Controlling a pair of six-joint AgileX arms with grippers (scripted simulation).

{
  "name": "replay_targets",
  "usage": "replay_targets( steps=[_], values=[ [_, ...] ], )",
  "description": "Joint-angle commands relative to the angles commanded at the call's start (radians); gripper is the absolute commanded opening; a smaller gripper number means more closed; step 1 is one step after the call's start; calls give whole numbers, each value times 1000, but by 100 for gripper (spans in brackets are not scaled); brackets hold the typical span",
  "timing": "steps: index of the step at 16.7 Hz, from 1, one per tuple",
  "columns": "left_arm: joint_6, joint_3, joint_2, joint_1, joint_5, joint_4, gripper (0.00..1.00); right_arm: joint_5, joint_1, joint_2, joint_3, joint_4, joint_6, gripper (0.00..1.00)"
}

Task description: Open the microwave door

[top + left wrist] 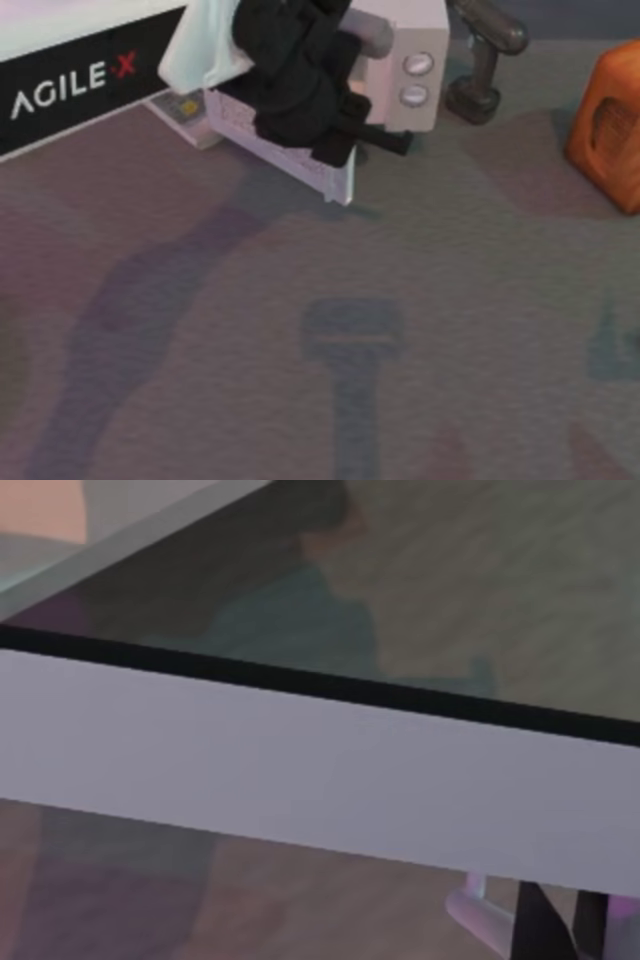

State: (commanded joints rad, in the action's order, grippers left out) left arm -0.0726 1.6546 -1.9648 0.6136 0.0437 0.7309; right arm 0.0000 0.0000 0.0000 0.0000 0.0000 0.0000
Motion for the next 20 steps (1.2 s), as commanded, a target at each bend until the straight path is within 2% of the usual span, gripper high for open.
replay_targets(
  steps=[13, 16, 20],
  values=[
    [0, 0, 0, 0, 0, 0, 0, 0, 0, 0, 0, 0, 0, 100],
    [11, -14, 6, 0, -13, -4, 0, 0, 0, 0, 0, 0, 0, 100],
    [100, -76, 59, -30, -58, -23, 0, 0, 0, 0, 0, 0, 0, 100]
  ],
)
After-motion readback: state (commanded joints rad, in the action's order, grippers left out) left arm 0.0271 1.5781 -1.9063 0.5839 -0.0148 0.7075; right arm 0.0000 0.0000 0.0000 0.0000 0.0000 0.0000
